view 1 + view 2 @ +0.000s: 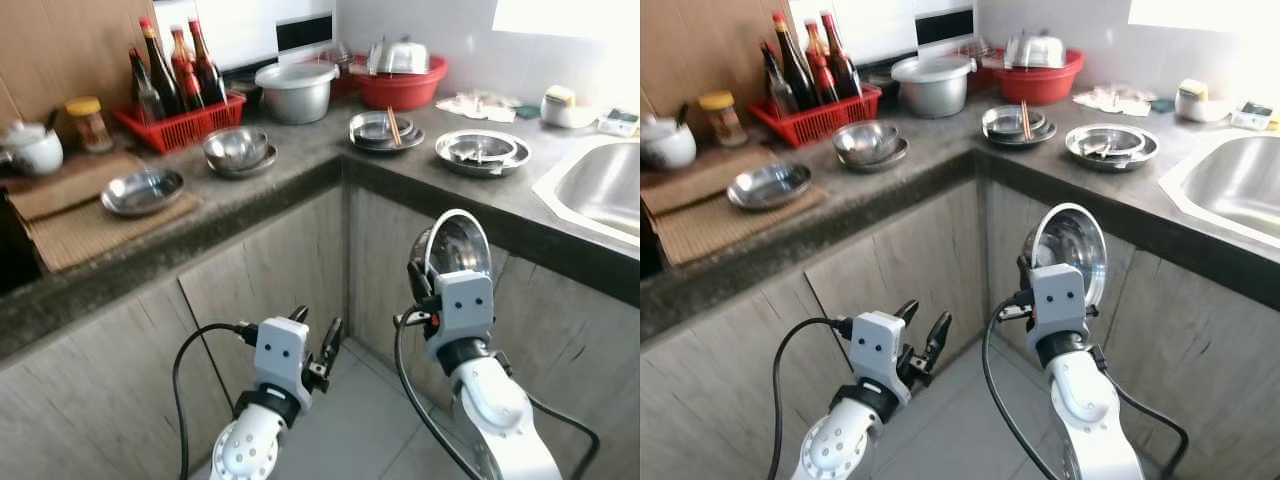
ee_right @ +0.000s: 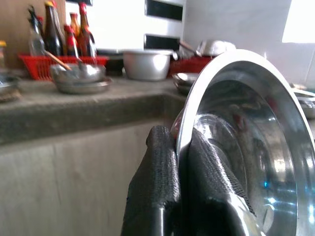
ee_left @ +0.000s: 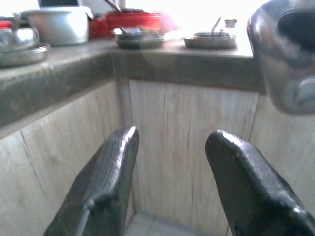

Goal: Kitchen organization

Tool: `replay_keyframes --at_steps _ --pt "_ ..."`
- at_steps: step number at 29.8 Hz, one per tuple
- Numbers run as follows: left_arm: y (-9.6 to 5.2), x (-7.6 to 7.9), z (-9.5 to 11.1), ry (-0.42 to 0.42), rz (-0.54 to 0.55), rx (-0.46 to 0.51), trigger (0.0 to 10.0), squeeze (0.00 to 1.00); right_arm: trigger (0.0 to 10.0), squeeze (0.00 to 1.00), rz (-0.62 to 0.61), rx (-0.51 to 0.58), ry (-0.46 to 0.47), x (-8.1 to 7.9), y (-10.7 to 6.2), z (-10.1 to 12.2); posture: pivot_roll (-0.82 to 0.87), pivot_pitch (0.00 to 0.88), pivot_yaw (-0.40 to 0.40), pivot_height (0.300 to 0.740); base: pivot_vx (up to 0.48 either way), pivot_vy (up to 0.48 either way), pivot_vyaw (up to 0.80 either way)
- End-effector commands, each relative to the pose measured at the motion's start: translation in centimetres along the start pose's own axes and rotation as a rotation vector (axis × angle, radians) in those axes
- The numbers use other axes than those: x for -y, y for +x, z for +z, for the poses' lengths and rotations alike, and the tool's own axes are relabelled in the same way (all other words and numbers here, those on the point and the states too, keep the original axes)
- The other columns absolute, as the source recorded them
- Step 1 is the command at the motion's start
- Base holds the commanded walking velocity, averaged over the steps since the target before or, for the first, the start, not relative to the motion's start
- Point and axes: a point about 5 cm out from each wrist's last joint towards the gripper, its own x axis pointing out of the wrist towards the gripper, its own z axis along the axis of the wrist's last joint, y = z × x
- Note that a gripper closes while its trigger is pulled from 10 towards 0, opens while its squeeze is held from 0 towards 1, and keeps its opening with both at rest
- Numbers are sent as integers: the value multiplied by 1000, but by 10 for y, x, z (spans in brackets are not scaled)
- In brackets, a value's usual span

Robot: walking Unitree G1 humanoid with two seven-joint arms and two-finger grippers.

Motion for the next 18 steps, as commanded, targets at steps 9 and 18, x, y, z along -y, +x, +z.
replay_keyframes --at_steps 9,18 --pt "1 -1 0 0 -2 -5 10000 0 10000 0 0 22 -1 -2 2 6 20 11 38 740 0 353 -781" --pt "2 -1 1 0 -4 -3 10000 0 10000 0 -11 17 -3 -1 -1 6 18 11 38 740 0 360 -781"
